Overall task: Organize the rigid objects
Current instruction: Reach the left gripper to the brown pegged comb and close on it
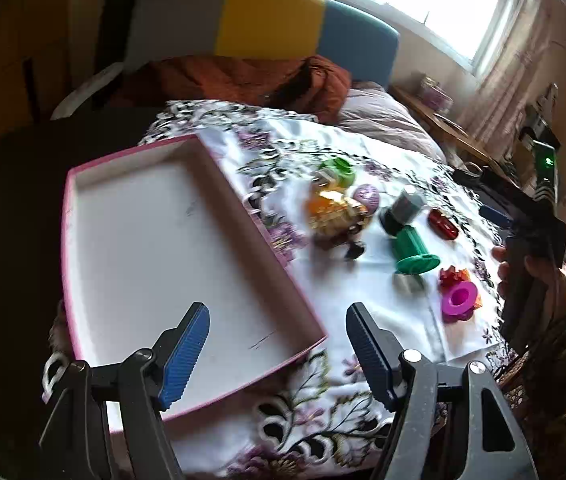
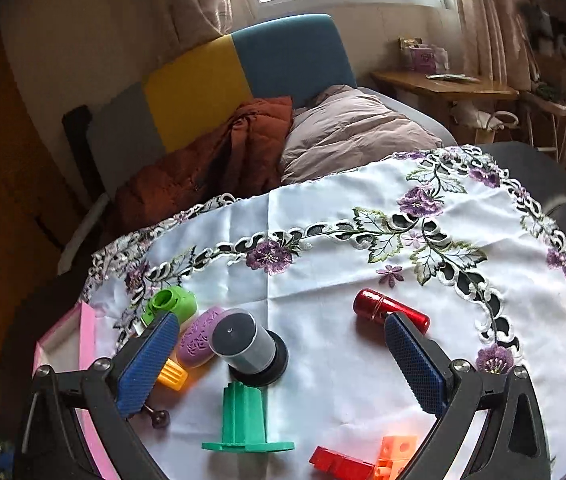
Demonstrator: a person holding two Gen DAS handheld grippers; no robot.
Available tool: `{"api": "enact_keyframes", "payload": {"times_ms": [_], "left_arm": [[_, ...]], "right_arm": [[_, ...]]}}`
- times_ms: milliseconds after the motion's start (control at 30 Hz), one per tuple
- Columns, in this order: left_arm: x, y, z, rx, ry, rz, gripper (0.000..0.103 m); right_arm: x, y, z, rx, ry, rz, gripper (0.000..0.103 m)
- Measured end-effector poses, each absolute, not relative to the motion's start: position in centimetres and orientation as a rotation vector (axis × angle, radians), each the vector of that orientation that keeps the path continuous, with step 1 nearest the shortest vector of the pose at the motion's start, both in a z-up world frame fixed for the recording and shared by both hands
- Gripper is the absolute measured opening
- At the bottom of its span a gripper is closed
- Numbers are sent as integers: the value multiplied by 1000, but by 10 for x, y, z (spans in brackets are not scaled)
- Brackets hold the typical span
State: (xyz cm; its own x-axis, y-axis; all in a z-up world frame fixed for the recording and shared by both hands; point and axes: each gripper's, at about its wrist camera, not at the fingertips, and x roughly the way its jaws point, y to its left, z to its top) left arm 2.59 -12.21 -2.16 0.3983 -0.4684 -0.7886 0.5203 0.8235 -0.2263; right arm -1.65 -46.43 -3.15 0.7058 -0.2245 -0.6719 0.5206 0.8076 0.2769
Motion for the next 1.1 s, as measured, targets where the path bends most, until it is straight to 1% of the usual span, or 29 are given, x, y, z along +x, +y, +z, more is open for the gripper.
{"api": "enact_keyframes", "payload": {"times_ms": [267,433,667,900,967,1000,1033,1100], "left_arm": [[34,-180,-30,182,980,-696,71],[40,-203,-37,222,969,-732,71],[60,-228,-48,230,1008,-757,71],[75,-253,-56,282,977,-767,73],[82,-260,-61,290,991,-767,74],[85,-262,-62,290,1000,-764,78],[89,-264,-65,288,1013,-759,86],[96,-269,-71,300,1030,-763,87]], "right_arm": [[-19,-467,-30,480,661,-447,103],[-18,-470,-32,497,670,-450,103],[-19,-474,-34,515,675,-466,103],[-20,-479,-35,549,675,-464,103],[-20,-479,-36,550,677,-464,103],[-20,-479,-36,551,676,-463,103],[-20,-479,-36,553,675,-463,103],[-20,-480,-36,555,675,-465,103]]}}
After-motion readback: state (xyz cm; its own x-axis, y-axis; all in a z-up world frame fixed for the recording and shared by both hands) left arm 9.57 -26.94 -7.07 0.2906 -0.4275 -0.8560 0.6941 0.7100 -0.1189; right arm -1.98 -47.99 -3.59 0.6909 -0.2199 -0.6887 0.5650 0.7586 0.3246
